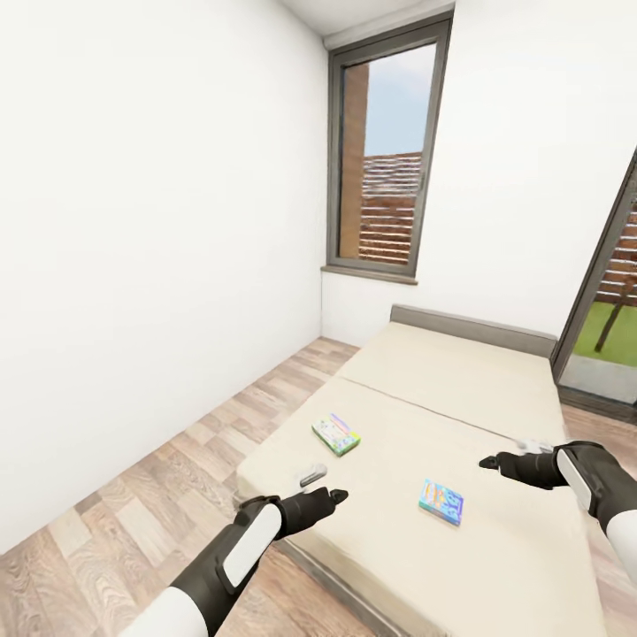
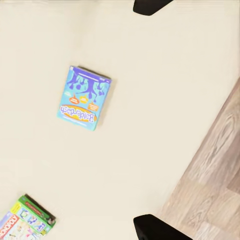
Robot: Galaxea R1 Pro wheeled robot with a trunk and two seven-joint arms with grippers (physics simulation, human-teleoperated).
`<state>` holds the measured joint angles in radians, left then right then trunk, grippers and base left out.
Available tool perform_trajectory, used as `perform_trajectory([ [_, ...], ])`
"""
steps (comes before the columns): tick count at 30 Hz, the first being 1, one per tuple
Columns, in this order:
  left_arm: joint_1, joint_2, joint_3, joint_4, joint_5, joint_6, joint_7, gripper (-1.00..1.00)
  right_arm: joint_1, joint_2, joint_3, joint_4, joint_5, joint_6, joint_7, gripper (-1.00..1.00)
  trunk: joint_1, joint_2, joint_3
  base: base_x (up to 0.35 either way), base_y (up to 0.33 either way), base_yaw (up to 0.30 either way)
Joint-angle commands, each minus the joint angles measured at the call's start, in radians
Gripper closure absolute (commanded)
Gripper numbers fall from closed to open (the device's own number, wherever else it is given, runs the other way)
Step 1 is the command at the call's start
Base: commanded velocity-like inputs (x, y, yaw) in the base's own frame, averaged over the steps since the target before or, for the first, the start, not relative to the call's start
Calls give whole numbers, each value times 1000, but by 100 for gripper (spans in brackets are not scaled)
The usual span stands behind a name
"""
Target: Put all the toys in the child's room - the three board games (two on the bed and one on the table), the two jigsaw puzzles on the table, and the tennis ball on the table - inside the toy box on the table in the child's room.
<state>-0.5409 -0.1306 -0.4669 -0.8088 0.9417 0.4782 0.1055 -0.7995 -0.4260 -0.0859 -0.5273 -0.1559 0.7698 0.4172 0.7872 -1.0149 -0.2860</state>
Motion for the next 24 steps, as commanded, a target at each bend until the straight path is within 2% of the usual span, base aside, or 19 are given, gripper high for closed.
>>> perform_trajectory([
  [1, -1, 0, -2, -2, 11, 2, 9, -100, -1, 0, -3, -1, -4, 7, 0, -100, 0, -1, -3, 0, 0, -205],
  [16, 22, 14, -2, 3, 3, -13, 8, -100, -1, 0, -8, -1, -5, 6, 3, -100, 0, -1, -22, 0, 0, -182],
  [24, 28, 16, -5, 4, -1, -46, 9, -100, 0, 6, -8, -3, -4, 5, 7, -100, 0, -1, -28, 0, -1, -85],
])
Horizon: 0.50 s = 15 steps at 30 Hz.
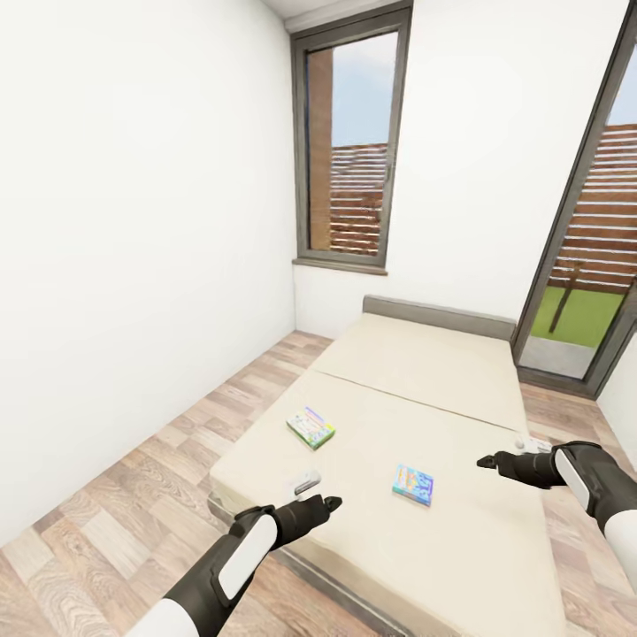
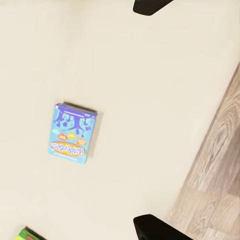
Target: Put all the toys in the child's room - the three board games (two on the bed and one on the table), the two jigsaw puzzles on the table, and the tennis ball on the table - inside the toy box on the table in the child's room.
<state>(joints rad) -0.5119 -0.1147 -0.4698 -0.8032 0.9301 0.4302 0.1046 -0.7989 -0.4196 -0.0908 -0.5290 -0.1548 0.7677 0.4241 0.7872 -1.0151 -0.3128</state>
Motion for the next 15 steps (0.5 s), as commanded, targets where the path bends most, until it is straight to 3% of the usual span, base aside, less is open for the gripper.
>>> perform_trajectory([
  [1, -1, 0, -2, -2, 11, 2, 9, -100, -1, 0, -3, -1, -5, 7, 0, -100, 0, -1, -2, 0, -10, -36],
  [15, 1, 2, -3, 0, 9, -13, 19, -100, 2, 7, 1, -10, -5, 10, 2, -100, 0, -1, -3, 0, -153, -11],
])
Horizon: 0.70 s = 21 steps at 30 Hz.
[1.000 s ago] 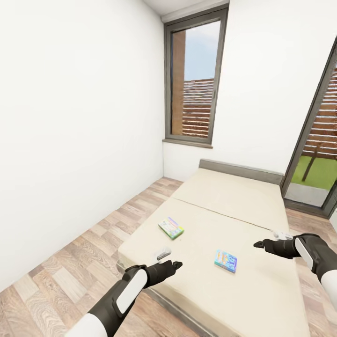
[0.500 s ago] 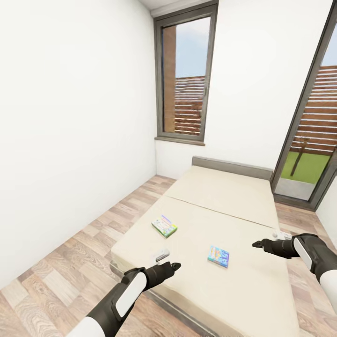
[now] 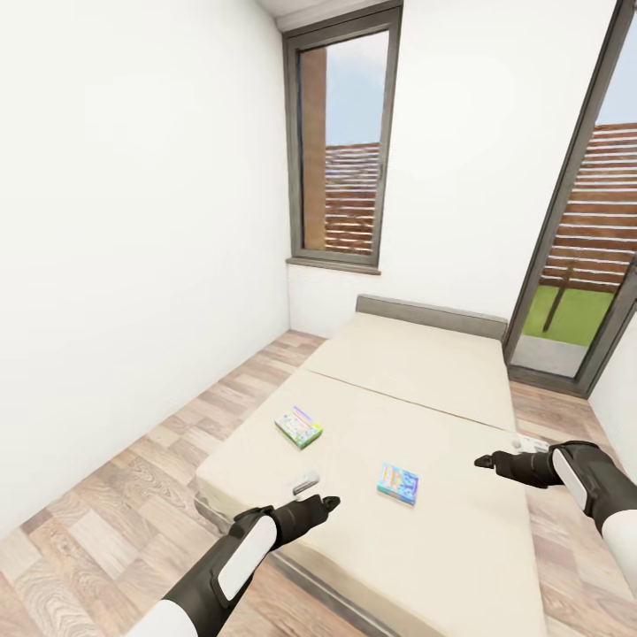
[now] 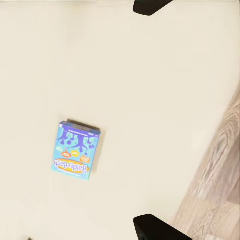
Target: Put all the toys in the child's room - the three board games (two on the bed and one on the table), the two jigsaw puzzles on the table, and the tennis ball on the table - inside the toy box on the table in the child's room.
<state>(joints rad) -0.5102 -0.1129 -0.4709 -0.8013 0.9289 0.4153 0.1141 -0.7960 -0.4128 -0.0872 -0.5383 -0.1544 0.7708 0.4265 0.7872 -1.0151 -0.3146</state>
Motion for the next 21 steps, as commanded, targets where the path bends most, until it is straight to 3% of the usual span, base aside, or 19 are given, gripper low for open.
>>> perform_trajectory([
  [1, -1, 0, -1, -2, 11, 2, 10, -100, 0, 0, -2, -1, -5, 7, 0, -100, 0, -1, -1, 0, -93, -2],
  [11, -1, -2, 14, -10, 31, 7, 11, -100, -1, 2, 1, -2, -4, 9, 0, -100, 0, -1, -1, 0, -39, -1],
  [12, -1, -2, 30, -26, 63, 21, 9, -100, -1, 2, 2, -2, -4, 9, 0, -100, 0, -1, -1, 0, -10, 0],
  [13, -1, -2, 30, -26, 63, 21, 9, -100, -1, 2, 2, -2, -4, 9, 0, -100, 0, -1, -1, 0, -10, 0],
  [16, 1, 0, 62, -68, 137, 64, 8, -100, -1, 3, 3, -2, -4, 9, 0, -100, 8, -15, -8, 0, -7, 0],
  [17, 11, 4, 85, -106, 190, 103, 10, -100, -3, 6, 4, -2, -4, 10, 0, -100, 12, -22, -11, 0, -2, 0],
  [21, 14, 14, 92, -116, 203, 112, 7, -100, -3, 8, 5, -2, -4, 10, 0, -100, 27, -50, -23, 0, -1, 0],
])
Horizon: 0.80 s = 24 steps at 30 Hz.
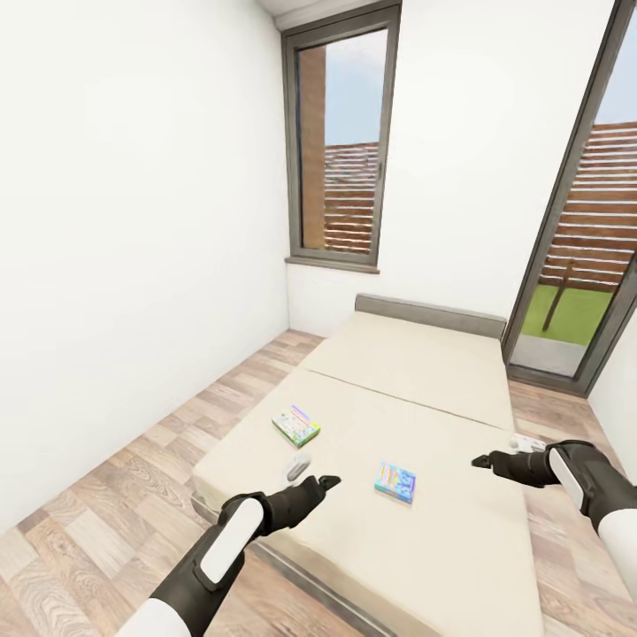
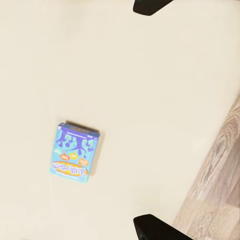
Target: Put all the toys in the child's room - the three board games (two on the bed and one on the table), the two jigsaw puzzles on the table, and the tennis ball on the table - inside the toy box on the table in the child's room.
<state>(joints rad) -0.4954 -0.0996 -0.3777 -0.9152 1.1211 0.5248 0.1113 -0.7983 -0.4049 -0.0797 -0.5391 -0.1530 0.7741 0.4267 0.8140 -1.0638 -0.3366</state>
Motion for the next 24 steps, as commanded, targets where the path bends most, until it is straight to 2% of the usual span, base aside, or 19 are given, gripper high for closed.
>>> perform_trajectory([
  [1, 0, 5, 0, -4, 14, 4, 9, -100, -1, 1, -3, -1, -5, 7, 0, -100, 4, -8, -5, 0, 0, 0],
  [9, 3, 21, 7, -12, 22, 9, 16, -100, 0, 19, 0, -1, -2, 6, 0, -100, 35, -64, -30, 0, 0, 0],
  [16, 2, 24, 11, -8, 23, 11, 17, -100, 0, 35, 1, -1, 2, 6, 0, -100, 62, -113, -50, 0, 0, 0],
  [24, 2, 24, 11, -5, 23, 13, 18, -100, 1, 42, 2, -1, 3, 7, 0, -100, 92, -169, -67, 0, 0, 0],
])
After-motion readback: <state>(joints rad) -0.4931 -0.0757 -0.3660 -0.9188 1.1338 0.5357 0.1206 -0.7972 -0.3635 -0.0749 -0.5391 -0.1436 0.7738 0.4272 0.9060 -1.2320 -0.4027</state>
